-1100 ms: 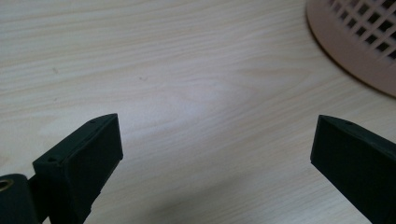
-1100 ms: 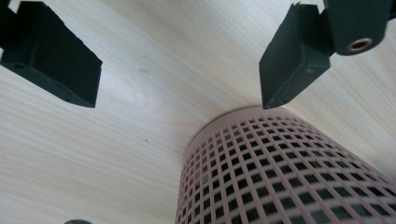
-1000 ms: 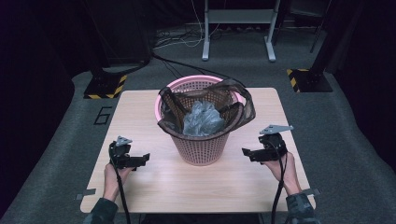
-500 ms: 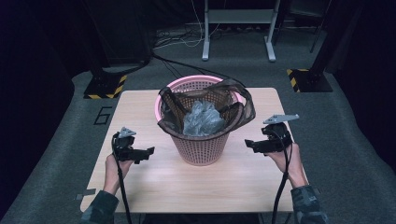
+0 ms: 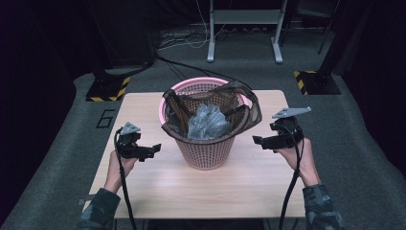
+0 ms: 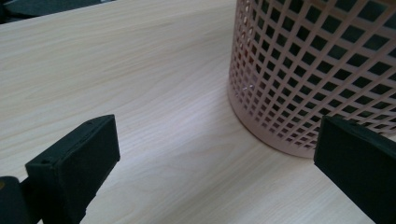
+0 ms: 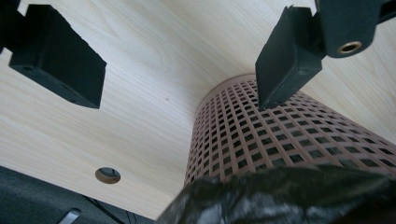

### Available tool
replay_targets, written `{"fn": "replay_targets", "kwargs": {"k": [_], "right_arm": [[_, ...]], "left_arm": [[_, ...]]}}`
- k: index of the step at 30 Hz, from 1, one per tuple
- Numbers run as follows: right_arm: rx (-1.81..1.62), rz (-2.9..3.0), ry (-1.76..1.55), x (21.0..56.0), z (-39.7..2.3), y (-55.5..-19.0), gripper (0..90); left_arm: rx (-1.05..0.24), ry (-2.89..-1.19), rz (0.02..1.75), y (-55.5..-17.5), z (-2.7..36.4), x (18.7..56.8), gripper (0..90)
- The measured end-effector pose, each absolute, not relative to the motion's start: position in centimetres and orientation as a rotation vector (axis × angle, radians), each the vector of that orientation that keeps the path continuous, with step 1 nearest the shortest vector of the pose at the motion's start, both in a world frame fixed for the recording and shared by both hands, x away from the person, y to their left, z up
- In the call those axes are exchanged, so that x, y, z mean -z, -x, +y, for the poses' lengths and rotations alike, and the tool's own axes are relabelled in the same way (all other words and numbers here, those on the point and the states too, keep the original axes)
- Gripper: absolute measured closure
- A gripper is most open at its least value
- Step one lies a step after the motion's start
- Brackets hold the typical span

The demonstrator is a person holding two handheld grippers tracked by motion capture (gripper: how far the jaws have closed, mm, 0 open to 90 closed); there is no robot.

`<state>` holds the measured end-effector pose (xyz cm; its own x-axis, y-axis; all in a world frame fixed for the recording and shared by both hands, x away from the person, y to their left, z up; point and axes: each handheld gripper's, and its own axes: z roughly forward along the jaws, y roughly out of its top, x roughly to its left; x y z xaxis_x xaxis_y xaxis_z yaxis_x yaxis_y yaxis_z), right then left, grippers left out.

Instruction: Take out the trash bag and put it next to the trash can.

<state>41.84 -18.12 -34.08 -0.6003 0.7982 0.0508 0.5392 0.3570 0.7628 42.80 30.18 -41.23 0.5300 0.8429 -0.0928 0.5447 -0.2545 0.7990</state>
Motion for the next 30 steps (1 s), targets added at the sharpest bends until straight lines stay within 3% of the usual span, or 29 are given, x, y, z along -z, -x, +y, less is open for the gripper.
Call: {"fn": "replay_targets", "kwargs": {"k": [16,30], "right_arm": [[-1.072,2.285,-1.211,32.0,-18.1,-43.4,16.7],[-1.097,2.244,-1.199,27.0,-17.9,-44.7,19.1]], "left_arm": [[-0.412,-1.996,1.175,-44.4,30.6,39.4,0.3],[-0.397,-1.986,1.194,-45.4,31.3,37.9,0.7]]}}
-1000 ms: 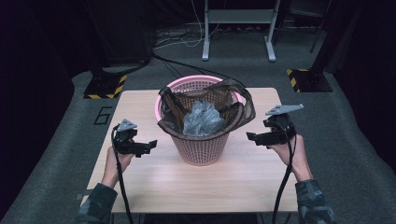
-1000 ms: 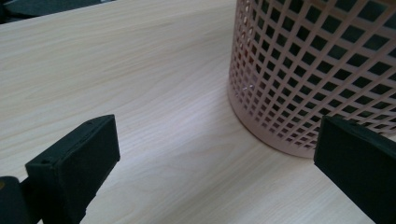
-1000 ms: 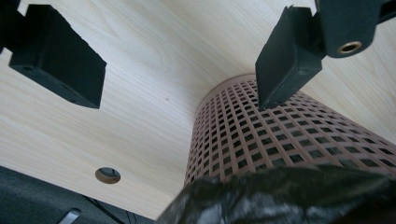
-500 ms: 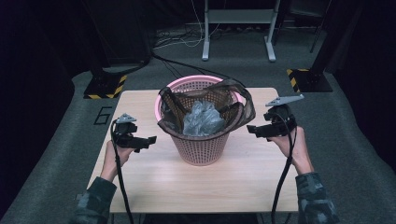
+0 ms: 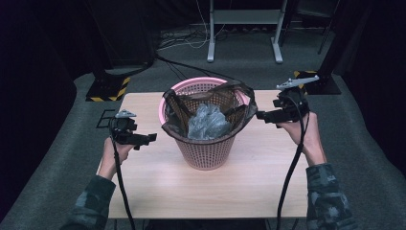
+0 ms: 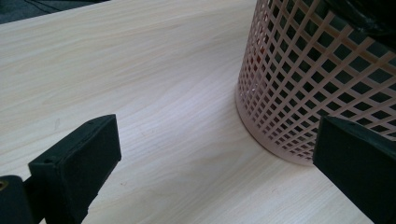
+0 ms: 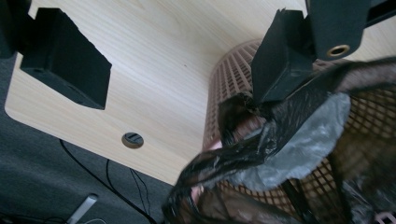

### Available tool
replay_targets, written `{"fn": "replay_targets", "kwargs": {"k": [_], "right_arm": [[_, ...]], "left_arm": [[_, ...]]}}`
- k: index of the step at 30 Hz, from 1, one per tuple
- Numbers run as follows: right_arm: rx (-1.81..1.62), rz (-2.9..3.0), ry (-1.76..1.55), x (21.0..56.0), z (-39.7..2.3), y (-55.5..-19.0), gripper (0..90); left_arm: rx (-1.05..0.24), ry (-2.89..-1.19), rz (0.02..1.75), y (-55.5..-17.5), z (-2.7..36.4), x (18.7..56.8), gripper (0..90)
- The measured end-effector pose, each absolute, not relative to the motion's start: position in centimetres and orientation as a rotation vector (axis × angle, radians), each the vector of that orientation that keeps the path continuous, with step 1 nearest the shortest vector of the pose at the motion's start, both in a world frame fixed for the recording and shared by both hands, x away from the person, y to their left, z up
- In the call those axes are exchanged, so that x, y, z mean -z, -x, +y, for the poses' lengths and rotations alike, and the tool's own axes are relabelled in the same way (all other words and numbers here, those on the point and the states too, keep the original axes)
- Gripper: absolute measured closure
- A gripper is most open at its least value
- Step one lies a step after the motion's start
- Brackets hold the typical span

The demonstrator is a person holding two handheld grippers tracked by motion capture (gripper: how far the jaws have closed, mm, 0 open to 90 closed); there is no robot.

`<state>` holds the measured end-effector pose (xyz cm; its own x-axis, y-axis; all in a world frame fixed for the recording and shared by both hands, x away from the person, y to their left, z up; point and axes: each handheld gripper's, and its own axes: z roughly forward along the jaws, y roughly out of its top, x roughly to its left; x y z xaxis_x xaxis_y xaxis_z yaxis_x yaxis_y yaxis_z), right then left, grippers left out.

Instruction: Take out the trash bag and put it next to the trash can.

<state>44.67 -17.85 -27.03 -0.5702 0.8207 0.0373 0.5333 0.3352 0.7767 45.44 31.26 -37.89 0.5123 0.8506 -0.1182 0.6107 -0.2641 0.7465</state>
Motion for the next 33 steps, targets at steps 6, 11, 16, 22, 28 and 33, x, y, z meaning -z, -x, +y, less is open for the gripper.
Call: {"fn": "replay_targets", "kwargs": {"k": [6,11,16,22,28,33], "right_arm": [[-1.185,2.287,-1.213,26.1,-17.1,-45.7,19.3],[-1.161,2.329,-1.236,25.5,-15.1,-47.1,19.7],[-1.019,2.324,-1.264,25.1,-12.5,-48.4,23.5],[-0.905,2.292,-1.289,25.0,-11.3,-49.2,60.1],[-0.921,2.284,-1.215,24.5,-10.7,-48.6,89.6],[-1.016,2.311,-1.159,23.2,-9.9,-47.7,90.0]], "left_arm": [[-0.392,-1.992,1.184,-45.7,31.3,37.1,0.7],[-0.401,-2.004,1.166,-45.9,31.1,36.4,0.7],[-0.408,-2.009,1.152,-45.9,30.9,35.7,0.7],[-0.413,-2.015,1.138,-45.9,31.0,35.0,0.9],[-0.407,-2.001,1.133,-45.9,31.1,34.3,1.1],[-0.414,-1.983,1.12,-45.8,31.1,33.3,1.2]]}}
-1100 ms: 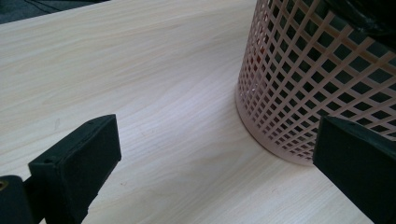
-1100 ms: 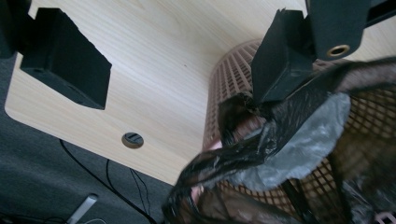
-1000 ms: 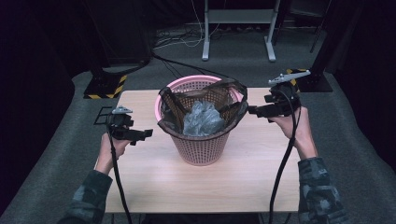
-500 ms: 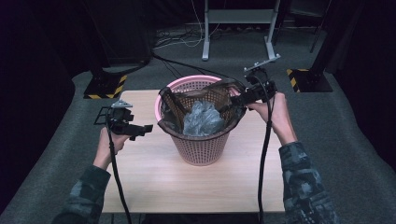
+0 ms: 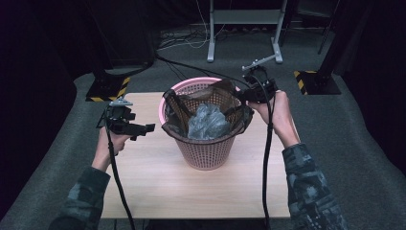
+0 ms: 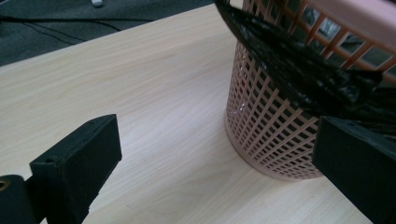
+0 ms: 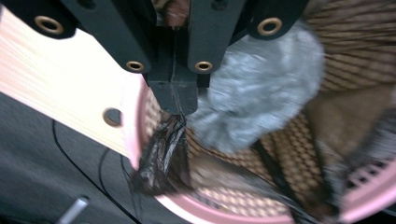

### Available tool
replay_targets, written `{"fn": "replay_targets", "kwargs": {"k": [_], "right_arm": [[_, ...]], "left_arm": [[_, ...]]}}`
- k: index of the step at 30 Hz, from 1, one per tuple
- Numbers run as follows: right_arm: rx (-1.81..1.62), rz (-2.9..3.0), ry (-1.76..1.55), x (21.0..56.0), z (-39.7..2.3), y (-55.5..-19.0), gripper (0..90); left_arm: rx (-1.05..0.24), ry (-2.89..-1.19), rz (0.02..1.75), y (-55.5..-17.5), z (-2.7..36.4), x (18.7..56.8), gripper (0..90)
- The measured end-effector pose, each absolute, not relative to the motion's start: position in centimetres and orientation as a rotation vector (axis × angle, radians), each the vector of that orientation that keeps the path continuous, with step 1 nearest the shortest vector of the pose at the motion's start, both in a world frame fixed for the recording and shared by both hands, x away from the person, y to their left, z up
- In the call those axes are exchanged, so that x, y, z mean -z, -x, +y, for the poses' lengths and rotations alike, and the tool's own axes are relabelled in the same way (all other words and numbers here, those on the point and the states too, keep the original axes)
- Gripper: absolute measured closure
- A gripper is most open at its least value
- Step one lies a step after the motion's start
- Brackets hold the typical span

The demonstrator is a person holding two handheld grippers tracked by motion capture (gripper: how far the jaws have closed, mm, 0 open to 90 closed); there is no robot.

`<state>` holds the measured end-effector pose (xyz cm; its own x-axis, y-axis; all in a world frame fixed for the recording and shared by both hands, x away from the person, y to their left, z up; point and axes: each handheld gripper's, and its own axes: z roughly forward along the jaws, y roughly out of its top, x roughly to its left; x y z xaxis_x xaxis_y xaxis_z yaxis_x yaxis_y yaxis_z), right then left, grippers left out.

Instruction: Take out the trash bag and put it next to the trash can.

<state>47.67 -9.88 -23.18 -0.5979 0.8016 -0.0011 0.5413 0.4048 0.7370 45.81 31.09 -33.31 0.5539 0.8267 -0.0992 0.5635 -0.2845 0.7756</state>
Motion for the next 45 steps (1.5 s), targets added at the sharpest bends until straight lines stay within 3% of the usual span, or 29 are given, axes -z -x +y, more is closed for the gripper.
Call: {"fn": "replay_targets", "kwargs": {"k": [12,20,31,37,39,45], "right_arm": [[-1.116,2.344,-0.938,19.2,-4.9,-45.3,90.0],[-1.157,2.371,-0.865,18.5,-2.1,-45.1,90.0],[-1.143,2.4,-0.805,18.7,1.0,-45.6,90.0],[-1.152,2.421,-0.773,18.9,2.4,-45.7,90.0],[-1.166,2.429,-0.77,19.0,2.6,-45.7,90.0],[-1.215,2.448,-0.761,19.2,2.9,-45.8,90.0]], "left_arm": [[-0.459,-1.973,1.043,-45.6,29.9,30.2,1.2],[-0.454,-1.954,0.957,-45.4,28.8,28.2,1.6],[-0.418,-2.001,0.818,-46.1,24.3,27.1,4.7],[-0.431,-1.992,0.756,-46.5,22.2,27.1,16.6],[-0.436,-1.973,0.751,-46.8,21.9,27.1,27.4],[-0.459,-1.939,0.715,-47.5,21.0,27.2,40.5]]}}
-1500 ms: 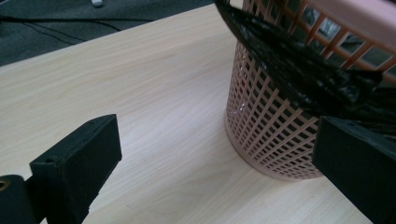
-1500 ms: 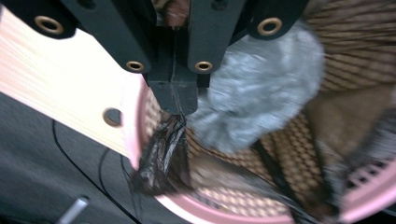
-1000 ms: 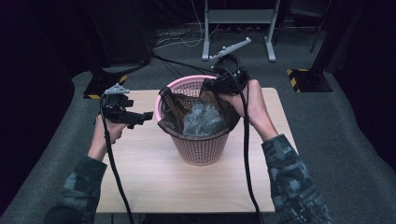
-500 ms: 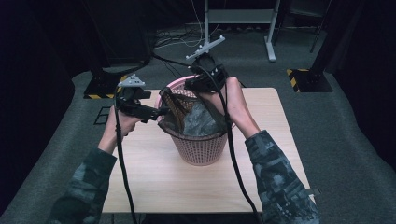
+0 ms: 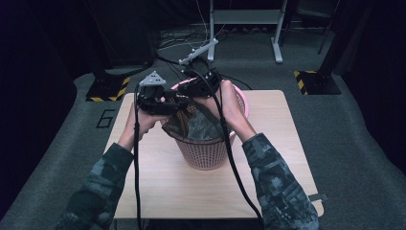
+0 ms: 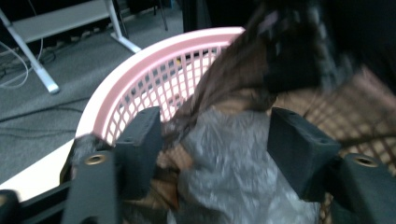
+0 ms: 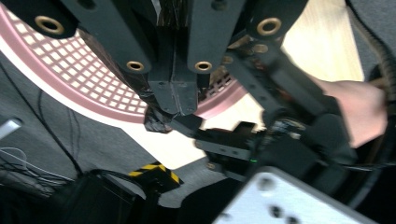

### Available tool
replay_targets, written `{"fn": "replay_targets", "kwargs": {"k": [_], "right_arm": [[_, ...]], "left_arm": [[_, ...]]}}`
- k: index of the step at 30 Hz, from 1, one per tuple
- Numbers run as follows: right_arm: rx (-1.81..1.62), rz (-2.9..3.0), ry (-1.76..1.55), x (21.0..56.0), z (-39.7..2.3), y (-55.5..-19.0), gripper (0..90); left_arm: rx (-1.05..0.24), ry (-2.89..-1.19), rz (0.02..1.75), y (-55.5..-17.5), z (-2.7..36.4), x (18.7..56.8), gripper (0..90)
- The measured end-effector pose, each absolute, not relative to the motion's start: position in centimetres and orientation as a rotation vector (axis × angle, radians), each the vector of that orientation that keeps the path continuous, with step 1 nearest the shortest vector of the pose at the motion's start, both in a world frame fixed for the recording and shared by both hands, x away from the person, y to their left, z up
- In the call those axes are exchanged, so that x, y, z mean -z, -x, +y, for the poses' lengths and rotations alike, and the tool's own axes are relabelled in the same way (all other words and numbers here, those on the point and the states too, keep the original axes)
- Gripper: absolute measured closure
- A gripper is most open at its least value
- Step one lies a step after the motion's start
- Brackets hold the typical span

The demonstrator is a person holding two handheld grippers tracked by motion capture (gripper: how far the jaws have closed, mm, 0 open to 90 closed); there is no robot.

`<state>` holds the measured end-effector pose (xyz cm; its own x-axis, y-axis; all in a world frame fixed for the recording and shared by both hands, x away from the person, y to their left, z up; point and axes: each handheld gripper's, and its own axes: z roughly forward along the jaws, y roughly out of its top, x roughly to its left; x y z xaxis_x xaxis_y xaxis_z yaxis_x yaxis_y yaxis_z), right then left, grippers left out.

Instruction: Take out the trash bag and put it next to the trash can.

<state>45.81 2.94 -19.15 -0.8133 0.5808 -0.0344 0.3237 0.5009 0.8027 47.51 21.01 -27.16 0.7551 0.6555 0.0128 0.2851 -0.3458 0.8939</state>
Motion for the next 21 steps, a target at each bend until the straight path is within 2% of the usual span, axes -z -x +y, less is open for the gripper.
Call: {"fn": "replay_targets", "kwargs": {"k": [1,2,4,7,9,13,14,15,17,21], "right_arm": [[-1.225,2.453,-0.767,19.2,3.0,-45.8,90.0],[-1.241,2.462,-0.767,19.2,3.0,-45.9,90.0],[-1.272,2.469,-0.765,19.3,2.9,-46.0,90.0],[-1.303,2.475,-0.77,19.4,2.5,-46.1,90.0],[-1.324,2.479,-0.775,19.5,2.1,-46.3,90.0],[-1.358,2.474,-0.792,19.6,1.5,-46.4,89.2],[-1.344,2.471,-0.803,19.7,1.1,-46.5,76.6],[-1.344,2.471,-0.803,19.7,1.1,-46.5,76.6],[-1.335,2.463,-0.805,19.8,0.5,-46.7,70.6],[-1.282,2.458,-0.823,19.9,-1.5,-47.2,51.9]], "left_arm": [[-0.464,-1.924,0.706,-47.7,20.7,27.2,40.5],[-0.462,-1.919,0.69,-47.8,20.6,27.3,45.3],[-0.449,-1.878,0.654,-47.9,20.2,27.4,64.6],[-0.458,-1.852,0.62,-47.9,19.9,27.2,81.8],[-0.453,-1.851,0.63,-48.0,19.6,27.1,89.5],[-0.442,-1.842,0.635,-48.2,19.4,27.1,90.0],[-0.433,-1.837,0.637,-48.4,19.4,27.1,90.0],[-0.429,-1.832,0.643,-48.5,19.5,27.1,90.0],[-0.416,-1.827,0.648,-48.7,19.7,27.1,90.0],[-0.416,-1.802,0.665,-48.9,20.5,26.6,90.0]]}}
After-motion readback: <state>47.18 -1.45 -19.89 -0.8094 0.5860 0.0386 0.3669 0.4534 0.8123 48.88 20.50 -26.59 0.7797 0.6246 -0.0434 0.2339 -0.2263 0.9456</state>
